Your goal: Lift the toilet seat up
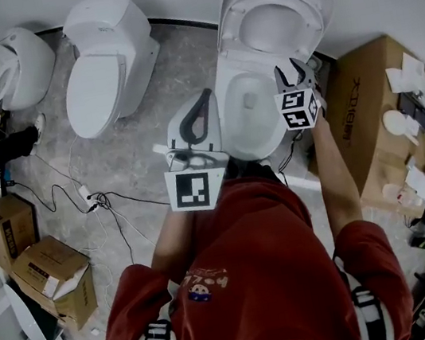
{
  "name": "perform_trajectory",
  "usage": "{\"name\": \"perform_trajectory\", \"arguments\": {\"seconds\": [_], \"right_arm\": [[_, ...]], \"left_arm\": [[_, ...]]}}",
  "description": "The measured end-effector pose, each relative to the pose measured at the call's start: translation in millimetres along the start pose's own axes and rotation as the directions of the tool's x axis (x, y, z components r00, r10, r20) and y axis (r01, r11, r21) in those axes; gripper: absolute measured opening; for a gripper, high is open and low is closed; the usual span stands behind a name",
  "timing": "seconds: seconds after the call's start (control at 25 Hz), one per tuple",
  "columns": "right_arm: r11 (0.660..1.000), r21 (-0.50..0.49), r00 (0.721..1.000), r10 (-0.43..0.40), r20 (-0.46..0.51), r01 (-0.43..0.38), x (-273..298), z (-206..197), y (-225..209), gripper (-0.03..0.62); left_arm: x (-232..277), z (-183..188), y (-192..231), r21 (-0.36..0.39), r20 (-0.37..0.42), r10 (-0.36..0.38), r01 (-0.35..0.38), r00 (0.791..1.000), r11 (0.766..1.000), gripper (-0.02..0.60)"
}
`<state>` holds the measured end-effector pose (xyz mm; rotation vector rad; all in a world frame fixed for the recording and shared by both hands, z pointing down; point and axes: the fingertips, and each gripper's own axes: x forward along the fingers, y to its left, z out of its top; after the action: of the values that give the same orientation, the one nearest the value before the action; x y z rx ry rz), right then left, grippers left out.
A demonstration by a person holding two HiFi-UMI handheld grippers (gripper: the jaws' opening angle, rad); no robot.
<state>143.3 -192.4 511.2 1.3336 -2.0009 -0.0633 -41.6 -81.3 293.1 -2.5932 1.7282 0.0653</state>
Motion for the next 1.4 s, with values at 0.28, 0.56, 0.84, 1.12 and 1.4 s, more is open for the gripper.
{"name": "perform_trajectory", "arguments": {"seconds": [0.28, 0.56, 0.84, 1.12, 1.4], "right_arm": [[0.993, 0.117, 1.000, 0.015, -0.006, -0.014, -38.7, -25.4, 24.7, 0.158], [0.974, 0.226, 0.999, 0.020, 0.025, -0.025, -75.7, -33.4, 41.5, 0.160], [0.949, 0.314, 0.997, 0.017, 0.075, -0.039, -110.7, -25.5, 46.6, 0.161], [0.910, 0.415, 0.986, -0.051, 0.159, -0.020, -145.8, -3.3, 18.4, 0.161], [0.892, 0.451, 0.959, -0.133, 0.249, 0.006, -172.3, 27.8, -15.7, 0.161]], "left_arm": [[-1.2, 1.1, -18.4, -0.001, 0.001, -0.023, 0.023, 1.000, 1.000, 0.009], [6.4, -0.2, -36.6, -0.012, 0.003, -0.056, 0.056, 0.998, 0.998, 0.009], [17.3, -2.7, -51.1, -0.016, 0.001, -0.091, 0.091, 0.996, 0.996, 0.009], [29.5, -2.2, -66.4, -0.023, 0.005, -0.126, 0.126, 0.992, 0.992, 0.009], [33.0, 1.3, -73.6, -0.027, 0.015, -0.141, 0.141, 0.990, 0.990, 0.009]]}}
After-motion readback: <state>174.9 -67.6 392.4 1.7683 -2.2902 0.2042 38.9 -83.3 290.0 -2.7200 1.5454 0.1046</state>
